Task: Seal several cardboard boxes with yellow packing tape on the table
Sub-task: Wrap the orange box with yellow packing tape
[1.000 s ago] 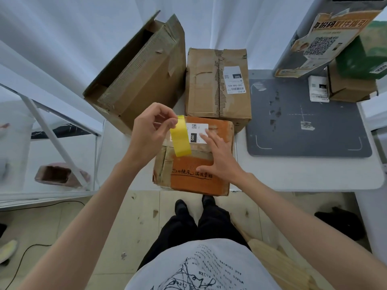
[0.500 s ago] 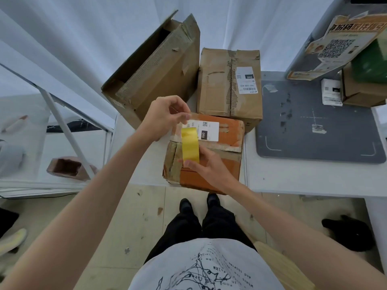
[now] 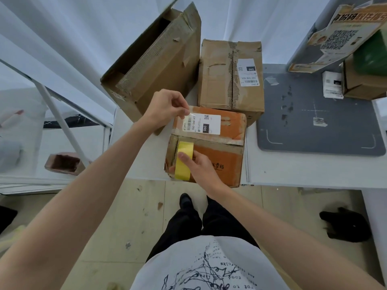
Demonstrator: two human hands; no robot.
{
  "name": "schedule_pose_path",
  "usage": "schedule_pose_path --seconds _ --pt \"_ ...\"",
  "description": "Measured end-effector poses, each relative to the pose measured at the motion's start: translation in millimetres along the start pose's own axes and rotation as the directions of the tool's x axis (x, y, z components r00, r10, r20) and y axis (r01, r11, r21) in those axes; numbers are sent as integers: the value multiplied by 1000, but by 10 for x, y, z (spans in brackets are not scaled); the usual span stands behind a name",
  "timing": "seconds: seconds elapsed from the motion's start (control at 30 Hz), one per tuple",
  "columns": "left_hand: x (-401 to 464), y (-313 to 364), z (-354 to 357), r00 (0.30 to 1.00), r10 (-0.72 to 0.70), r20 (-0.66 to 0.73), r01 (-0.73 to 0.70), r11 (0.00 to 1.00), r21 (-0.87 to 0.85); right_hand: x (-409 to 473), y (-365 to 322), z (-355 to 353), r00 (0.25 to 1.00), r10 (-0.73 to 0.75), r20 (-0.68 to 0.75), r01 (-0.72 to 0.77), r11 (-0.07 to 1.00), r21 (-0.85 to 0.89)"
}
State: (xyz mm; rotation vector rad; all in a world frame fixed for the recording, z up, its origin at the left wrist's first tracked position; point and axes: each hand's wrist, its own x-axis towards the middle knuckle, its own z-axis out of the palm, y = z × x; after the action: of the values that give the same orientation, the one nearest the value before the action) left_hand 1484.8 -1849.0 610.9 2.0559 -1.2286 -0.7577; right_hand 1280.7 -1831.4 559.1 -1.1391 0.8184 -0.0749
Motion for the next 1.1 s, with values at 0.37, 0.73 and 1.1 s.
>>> schedule_pose_path --seconds 0.37,0.73,1.1 --pt "144 277 -9 980 153 -126 -157 987 -25 179 -130 -289 993 55 -105 -56 998 -4" --pt "-105 403 -35 943 275 190 -333 822 462 257 -68 -386 988 137 -74 -134 990 46" --pt "-330 322 370 909 400 118 -364 620 696 153 -125 -548 981 105 -160 -105 994 11"
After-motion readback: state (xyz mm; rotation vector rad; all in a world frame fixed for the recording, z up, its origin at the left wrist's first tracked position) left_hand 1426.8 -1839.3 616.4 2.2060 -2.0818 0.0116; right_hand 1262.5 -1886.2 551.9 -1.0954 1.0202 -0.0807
